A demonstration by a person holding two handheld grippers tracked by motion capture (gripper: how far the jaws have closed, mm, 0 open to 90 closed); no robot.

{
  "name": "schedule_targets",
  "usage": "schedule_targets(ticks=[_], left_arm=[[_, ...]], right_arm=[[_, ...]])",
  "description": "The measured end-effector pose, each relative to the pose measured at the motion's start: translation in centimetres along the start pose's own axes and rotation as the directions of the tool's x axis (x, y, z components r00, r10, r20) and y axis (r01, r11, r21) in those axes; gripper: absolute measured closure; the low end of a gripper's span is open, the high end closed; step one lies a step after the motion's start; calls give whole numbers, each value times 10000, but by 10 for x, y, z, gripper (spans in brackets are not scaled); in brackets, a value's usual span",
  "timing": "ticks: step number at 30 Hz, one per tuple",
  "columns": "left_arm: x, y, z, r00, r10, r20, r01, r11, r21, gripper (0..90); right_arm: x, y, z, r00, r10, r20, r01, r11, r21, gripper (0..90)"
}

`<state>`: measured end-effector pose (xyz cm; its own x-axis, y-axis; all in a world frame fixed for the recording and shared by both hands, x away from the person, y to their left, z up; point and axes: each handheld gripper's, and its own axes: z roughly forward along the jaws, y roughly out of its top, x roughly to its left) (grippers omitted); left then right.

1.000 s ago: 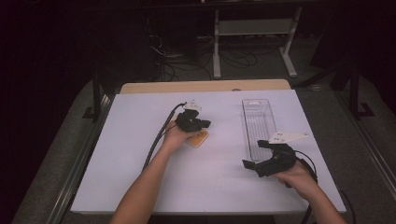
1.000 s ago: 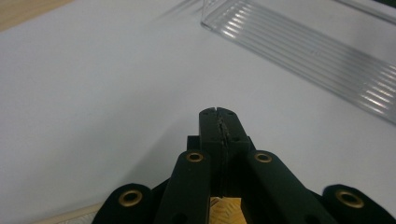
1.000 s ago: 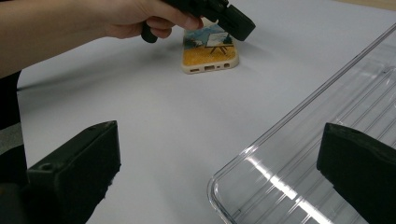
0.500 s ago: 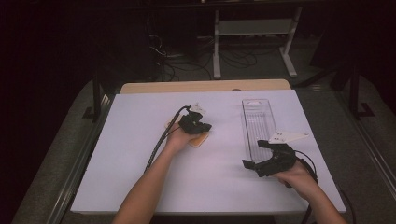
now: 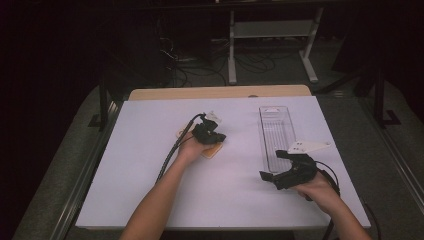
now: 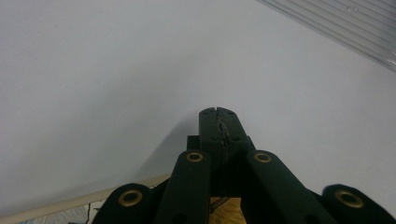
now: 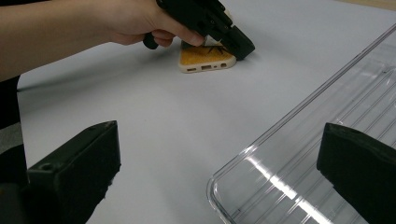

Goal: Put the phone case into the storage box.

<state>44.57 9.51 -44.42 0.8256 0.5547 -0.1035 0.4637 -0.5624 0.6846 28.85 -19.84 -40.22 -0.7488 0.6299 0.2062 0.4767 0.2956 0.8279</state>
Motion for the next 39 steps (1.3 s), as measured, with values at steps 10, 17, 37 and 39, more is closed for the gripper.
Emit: schedule_targets(ticks=[10, 17, 37, 39], left_arm=[[-7, -5, -8, 10000, 38, -33, -37, 9991, 432, 898], [-9, -17, -20, 9999, -41, 128, 36, 9990, 455, 899], [-9, -60, -65, 9996, -270, -87, 276, 9967, 757, 899], [-8, -65, -70, 9993, -345, -174, 357, 9964, 770, 899]], right_arm=[[0, 0, 0, 10000, -47, 8, 47, 10000, 11, 0], [0, 0, 0, 10000, -54, 26, 54, 10000, 21, 0], [0, 0, 0, 9999, -55, 92, 55, 10000, 23, 0], [0, 0, 0, 9999, -51, 95, 51, 10000, 24, 0]])
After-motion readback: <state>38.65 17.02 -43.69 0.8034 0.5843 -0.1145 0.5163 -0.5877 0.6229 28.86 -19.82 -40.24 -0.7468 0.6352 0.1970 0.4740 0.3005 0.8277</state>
